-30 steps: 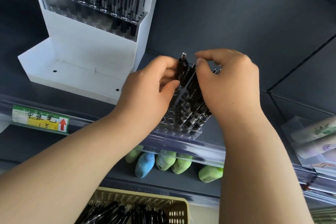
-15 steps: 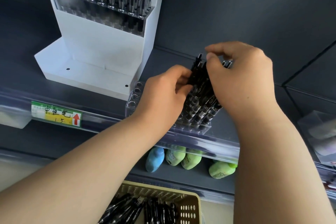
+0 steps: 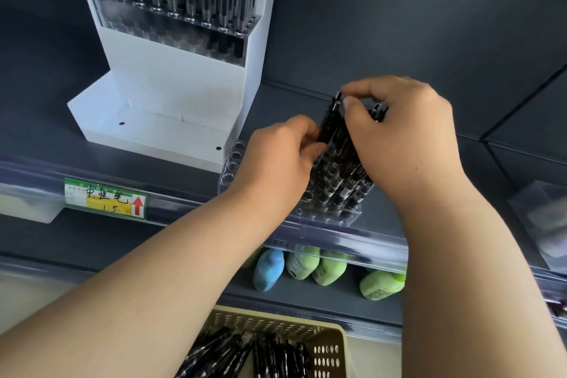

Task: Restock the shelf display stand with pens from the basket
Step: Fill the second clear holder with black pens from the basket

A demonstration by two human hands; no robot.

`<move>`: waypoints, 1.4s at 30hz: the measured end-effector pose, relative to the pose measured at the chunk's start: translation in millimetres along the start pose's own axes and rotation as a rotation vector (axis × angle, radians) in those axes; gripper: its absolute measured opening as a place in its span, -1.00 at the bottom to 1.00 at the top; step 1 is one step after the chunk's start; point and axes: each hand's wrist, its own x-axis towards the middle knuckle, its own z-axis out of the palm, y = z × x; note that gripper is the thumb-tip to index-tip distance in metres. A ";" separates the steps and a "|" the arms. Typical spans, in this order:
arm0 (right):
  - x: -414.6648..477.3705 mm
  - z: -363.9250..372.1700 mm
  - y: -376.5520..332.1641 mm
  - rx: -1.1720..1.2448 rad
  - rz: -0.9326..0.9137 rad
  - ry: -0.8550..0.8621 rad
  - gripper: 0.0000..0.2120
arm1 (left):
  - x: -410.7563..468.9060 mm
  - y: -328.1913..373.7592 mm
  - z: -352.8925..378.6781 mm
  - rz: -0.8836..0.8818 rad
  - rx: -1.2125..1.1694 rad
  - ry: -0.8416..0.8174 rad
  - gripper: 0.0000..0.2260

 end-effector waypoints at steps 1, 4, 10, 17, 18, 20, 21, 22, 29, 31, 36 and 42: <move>-0.5 -0.1 0.2 -0.009 -0.007 0.000 -0.80 | 0.3 -0.3 -0.3 0.011 0.013 0.001 -0.86; -1.7 -0.2 0.6 -0.034 -0.025 -0.008 -0.79 | 0.8 -0.6 0.2 0.047 0.020 -0.002 -0.85; -4.2 1.0 -0.1 -0.059 -0.055 0.003 -0.70 | 0.4 -2.5 5.5 0.108 0.057 0.010 -0.85; -7.3 3.7 -1.3 -0.096 -0.172 0.088 -0.69 | 0.8 -9.2 -1.6 0.044 0.158 -0.072 -0.73; -12.2 4.6 -1.6 -0.111 -0.204 0.115 -0.69 | -2.5 -10.0 -5.4 0.060 0.185 -0.076 -0.70; -27.2 7.1 -2.6 -0.120 -0.260 0.166 -0.70 | -12.7 -11.6 -15.2 0.108 0.260 -0.060 -0.65; -37.8 9.1 -3.3 -0.114 -0.283 0.180 -0.70 | -19.4 -12.9 -20.5 0.133 0.296 -0.050 -0.64; -49.8 10.4 -4.5 -0.108 -0.305 0.181 -0.69 | -27.7 -13.4 -26.4 0.155 0.319 -0.051 -0.64; -149.4 36.8 4.0 -0.112 -0.212 -0.089 -0.67 | -105.3 -36.9 -47.7 0.265 0.496 -0.242 -0.63; -185.7 44.2 4.0 -0.123 -0.036 -0.311 -0.65 | -135.4 -51.3 -50.2 0.157 0.513 -0.375 -0.60; -285.7 67.4 0.8 -0.244 0.373 -0.864 -0.57 | -211.2 -93.6 -48.4 -0.151 0.567 -0.570 -0.66; -304.8 71.6 -10.8 -0.168 0.581 -0.992 -0.68 | -252.7 -113.6 -45.6 -0.337 0.615 -0.705 -0.61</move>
